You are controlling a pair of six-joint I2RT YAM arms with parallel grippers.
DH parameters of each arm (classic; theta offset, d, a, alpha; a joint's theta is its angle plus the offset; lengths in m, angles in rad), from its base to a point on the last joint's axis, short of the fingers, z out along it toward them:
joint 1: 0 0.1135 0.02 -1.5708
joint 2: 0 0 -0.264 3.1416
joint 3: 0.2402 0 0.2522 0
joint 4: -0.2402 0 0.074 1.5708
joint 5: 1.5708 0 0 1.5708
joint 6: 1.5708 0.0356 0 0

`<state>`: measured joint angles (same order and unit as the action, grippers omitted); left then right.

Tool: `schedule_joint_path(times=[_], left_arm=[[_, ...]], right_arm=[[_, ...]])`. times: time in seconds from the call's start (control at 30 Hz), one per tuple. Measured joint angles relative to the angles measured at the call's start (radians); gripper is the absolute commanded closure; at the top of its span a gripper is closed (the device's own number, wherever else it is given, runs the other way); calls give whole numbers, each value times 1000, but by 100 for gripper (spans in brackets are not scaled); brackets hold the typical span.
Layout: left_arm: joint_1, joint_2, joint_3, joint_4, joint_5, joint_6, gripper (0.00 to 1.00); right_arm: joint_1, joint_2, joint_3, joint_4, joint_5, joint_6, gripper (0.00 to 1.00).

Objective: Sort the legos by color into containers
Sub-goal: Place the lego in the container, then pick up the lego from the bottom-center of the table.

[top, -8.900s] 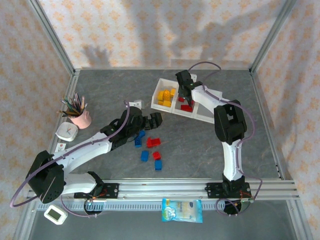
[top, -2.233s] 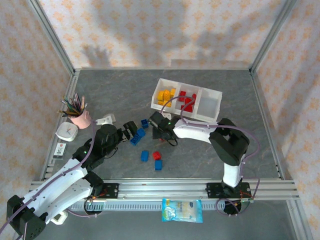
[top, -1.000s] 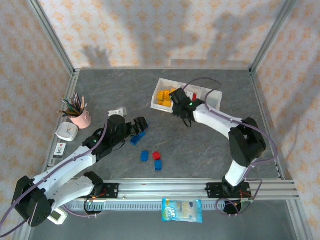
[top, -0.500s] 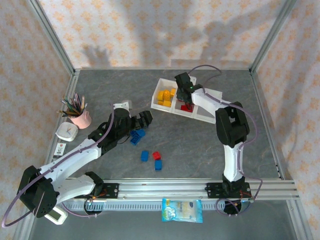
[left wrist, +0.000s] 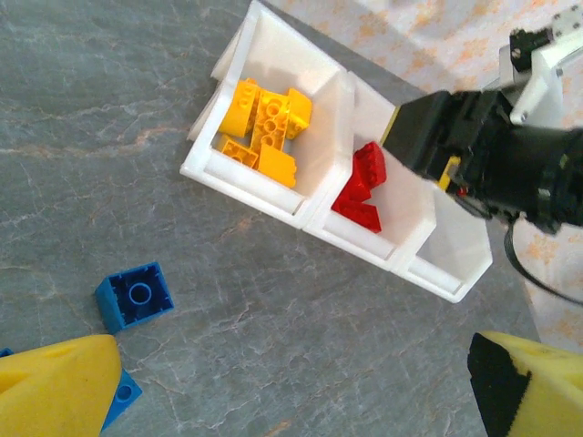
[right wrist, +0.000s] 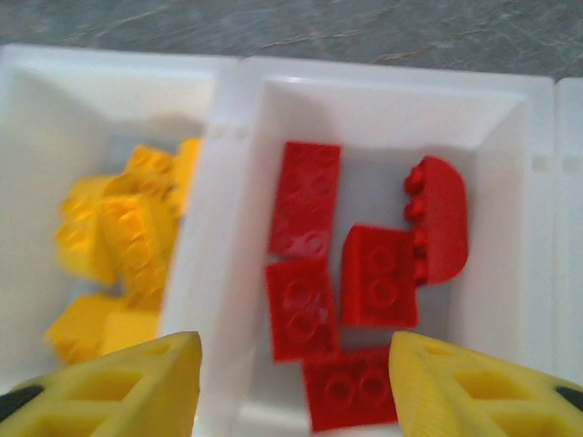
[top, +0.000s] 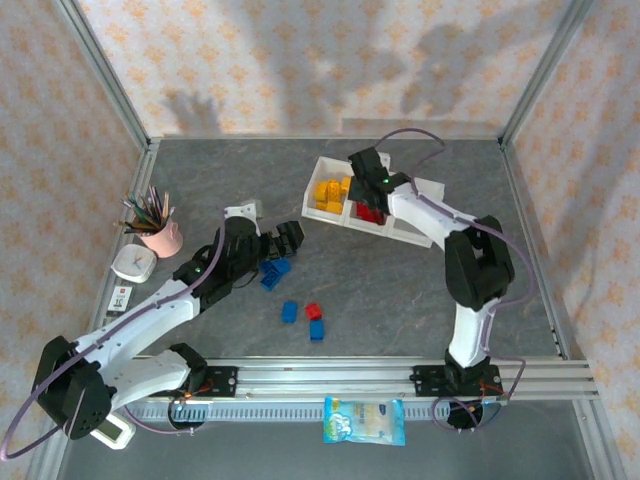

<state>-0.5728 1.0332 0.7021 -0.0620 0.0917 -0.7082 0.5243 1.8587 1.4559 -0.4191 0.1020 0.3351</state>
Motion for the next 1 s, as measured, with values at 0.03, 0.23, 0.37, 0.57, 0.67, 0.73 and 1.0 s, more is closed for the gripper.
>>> schedule_joint_path(times=[0.03,0.23,0.37,0.57,0.67,0.73,1.0], left_arm=[[0,-17,-4,0,-3,0,1],[6,-147,-56,-66,-41,-9,1],[6,-224,-87,-139,-59,-28,1],[6,-313,-128,-235,-74,-69,1],[6,-346,-143,-276,-75,-82,1],[6,-364,-149,-299,-75,-89,1],[6,-408,-154,-353,-74,-110,1]], right_arm=[[25,-26,-23,0,-1,0,39],[204,-118,-174,-12,-26,16,32],[314,-129,-245,-37,-40,53,29],[454,-142,-319,-44,-69,140,25],[516,-142,-329,-44,-76,172,24],[552,-142,-333,-43,-78,188,24],[628,-145,-374,-44,-85,227,27]])
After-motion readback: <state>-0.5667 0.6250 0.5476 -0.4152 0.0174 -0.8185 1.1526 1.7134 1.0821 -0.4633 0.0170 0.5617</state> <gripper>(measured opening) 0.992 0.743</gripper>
